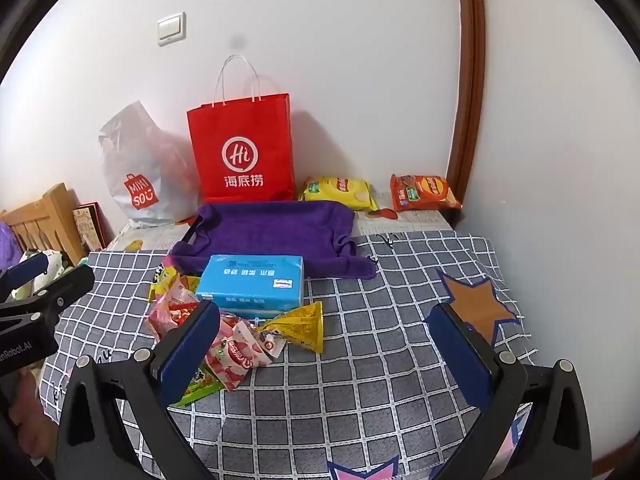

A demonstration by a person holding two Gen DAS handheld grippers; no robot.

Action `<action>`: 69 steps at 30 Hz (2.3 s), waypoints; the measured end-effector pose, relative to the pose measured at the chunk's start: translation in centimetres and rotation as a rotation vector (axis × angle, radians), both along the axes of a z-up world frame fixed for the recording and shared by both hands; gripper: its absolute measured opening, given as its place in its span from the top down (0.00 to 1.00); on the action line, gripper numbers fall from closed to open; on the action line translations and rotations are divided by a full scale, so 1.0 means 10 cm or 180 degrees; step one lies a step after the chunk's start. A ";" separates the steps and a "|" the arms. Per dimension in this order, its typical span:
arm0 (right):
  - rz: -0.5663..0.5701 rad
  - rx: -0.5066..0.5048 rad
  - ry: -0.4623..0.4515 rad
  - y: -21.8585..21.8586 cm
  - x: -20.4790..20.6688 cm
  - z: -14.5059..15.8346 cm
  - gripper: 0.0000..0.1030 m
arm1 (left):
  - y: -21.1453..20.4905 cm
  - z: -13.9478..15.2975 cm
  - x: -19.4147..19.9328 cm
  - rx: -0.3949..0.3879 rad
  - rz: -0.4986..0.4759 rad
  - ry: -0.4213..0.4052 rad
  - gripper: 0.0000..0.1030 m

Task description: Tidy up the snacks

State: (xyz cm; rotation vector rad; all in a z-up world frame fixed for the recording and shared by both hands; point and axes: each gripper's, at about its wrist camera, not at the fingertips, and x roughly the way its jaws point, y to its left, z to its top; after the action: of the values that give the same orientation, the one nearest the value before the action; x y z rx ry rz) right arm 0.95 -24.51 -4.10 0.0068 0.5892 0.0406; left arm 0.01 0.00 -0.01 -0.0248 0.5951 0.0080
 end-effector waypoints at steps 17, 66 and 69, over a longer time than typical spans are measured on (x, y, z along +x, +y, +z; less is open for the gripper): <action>0.0049 0.0032 -0.0047 0.00 -0.03 0.02 0.00 | 0.00 0.00 0.01 -0.0013 -0.0002 0.0011 0.01; 0.0195 -0.0012 0.0260 0.12 0.28 -0.39 0.00 | 0.22 -0.39 0.32 0.0041 0.0103 0.0226 0.01; 0.0220 -0.0012 0.0369 0.11 0.39 -0.57 0.00 | 0.29 -0.54 0.42 -0.0003 0.0113 0.0332 0.01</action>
State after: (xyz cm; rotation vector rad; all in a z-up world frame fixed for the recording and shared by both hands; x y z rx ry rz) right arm 4.85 -23.43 -9.77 -0.0148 0.7053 0.1067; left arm 4.19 2.94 -5.44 -0.0360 0.6989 0.0438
